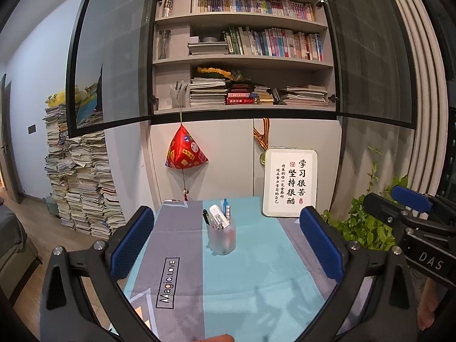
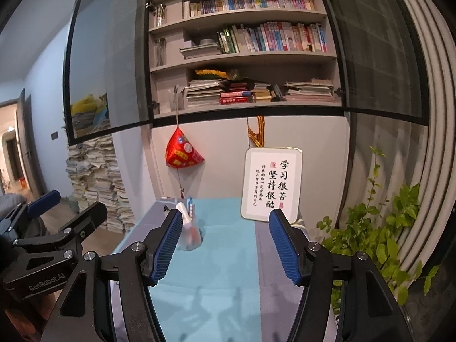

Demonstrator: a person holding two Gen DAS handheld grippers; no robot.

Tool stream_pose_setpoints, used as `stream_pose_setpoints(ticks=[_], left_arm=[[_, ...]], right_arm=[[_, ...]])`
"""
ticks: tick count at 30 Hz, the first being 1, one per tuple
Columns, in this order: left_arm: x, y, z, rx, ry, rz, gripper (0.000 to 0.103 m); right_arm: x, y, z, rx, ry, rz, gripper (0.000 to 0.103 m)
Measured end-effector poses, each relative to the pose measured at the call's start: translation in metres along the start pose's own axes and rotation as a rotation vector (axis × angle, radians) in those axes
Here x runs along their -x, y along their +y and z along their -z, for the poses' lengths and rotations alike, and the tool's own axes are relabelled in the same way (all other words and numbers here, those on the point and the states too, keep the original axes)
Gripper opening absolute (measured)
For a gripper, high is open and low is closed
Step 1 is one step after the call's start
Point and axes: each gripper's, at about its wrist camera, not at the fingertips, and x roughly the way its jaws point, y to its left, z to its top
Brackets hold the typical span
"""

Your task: Organize stationery

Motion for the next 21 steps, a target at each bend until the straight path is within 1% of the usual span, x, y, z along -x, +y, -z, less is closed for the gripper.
stream_pose_setpoints(ticks=[8, 21], left_arm=[[-0.003, 0.006, 0.001, 0.015, 0.011, 0.001, 0.102], [0.000, 0.011, 0.002, 0.021, 0.007, -0.003, 0.102]], right_arm=[[-0.002, 0.008, 0.000, 0.021, 0.010, -0.011, 0.064], [-0.002, 0.010, 0.001, 0.021, 0.012, -0.010, 0.064]])
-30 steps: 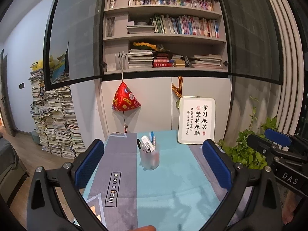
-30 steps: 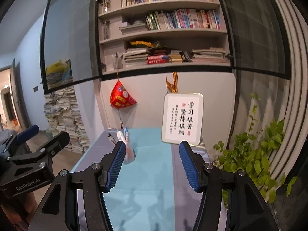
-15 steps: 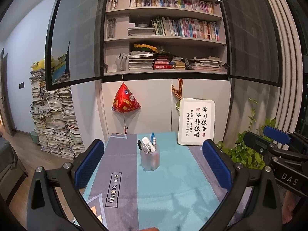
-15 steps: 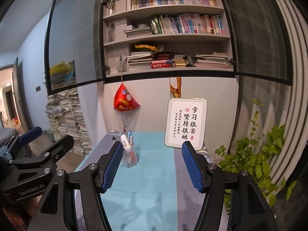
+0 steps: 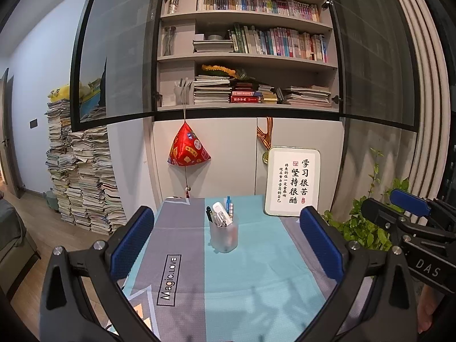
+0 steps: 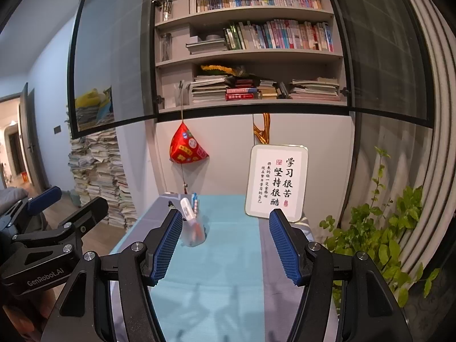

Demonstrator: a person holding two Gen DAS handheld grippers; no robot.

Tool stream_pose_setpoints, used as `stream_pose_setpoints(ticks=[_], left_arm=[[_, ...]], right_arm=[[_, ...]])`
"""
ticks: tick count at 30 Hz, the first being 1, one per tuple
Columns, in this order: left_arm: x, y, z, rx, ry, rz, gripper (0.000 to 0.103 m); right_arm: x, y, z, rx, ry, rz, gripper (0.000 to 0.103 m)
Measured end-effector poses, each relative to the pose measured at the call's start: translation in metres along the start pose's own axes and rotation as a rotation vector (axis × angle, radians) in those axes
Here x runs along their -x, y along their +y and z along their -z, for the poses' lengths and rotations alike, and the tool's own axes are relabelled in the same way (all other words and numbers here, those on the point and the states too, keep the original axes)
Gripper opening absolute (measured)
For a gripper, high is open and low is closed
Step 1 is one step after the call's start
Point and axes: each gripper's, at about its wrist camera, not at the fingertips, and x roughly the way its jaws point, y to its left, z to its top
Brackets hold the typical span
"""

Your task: Organize stationery

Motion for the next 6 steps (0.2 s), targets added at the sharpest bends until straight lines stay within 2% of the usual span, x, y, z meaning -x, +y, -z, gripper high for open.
stream_pose_setpoints(ticks=[6], left_arm=[[0.0005, 0.0034, 0.0005, 0.011, 0.008, -0.004, 0.102]], right_arm=[[-0.0003, -0.0004, -0.0002, 0.000, 0.000, -0.001, 0.064]])
